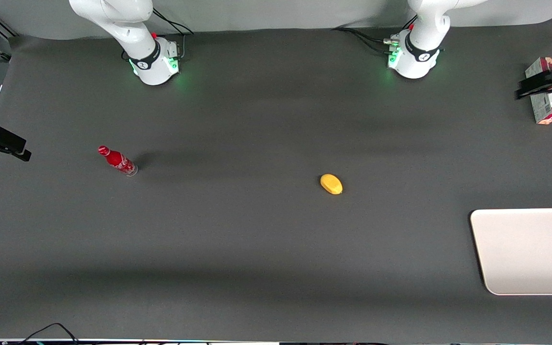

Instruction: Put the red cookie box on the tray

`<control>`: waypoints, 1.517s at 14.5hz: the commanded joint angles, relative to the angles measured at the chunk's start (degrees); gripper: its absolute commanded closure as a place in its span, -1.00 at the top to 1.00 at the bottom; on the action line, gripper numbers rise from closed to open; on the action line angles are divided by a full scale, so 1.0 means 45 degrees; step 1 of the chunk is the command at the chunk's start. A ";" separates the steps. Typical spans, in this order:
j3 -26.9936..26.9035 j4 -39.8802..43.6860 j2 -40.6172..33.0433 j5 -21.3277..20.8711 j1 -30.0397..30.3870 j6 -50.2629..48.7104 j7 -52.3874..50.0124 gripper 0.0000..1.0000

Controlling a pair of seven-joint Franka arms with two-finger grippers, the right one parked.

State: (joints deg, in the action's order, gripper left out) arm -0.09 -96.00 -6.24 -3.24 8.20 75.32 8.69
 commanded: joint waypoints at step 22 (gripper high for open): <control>-1.2461 -1.0483 0.2029 -0.3110 0.0423 1.5836 1.1702 1.00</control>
State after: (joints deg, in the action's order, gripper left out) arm -55.95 -141.42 0.16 -19.57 9.49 141.88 60.54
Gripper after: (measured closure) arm 0.000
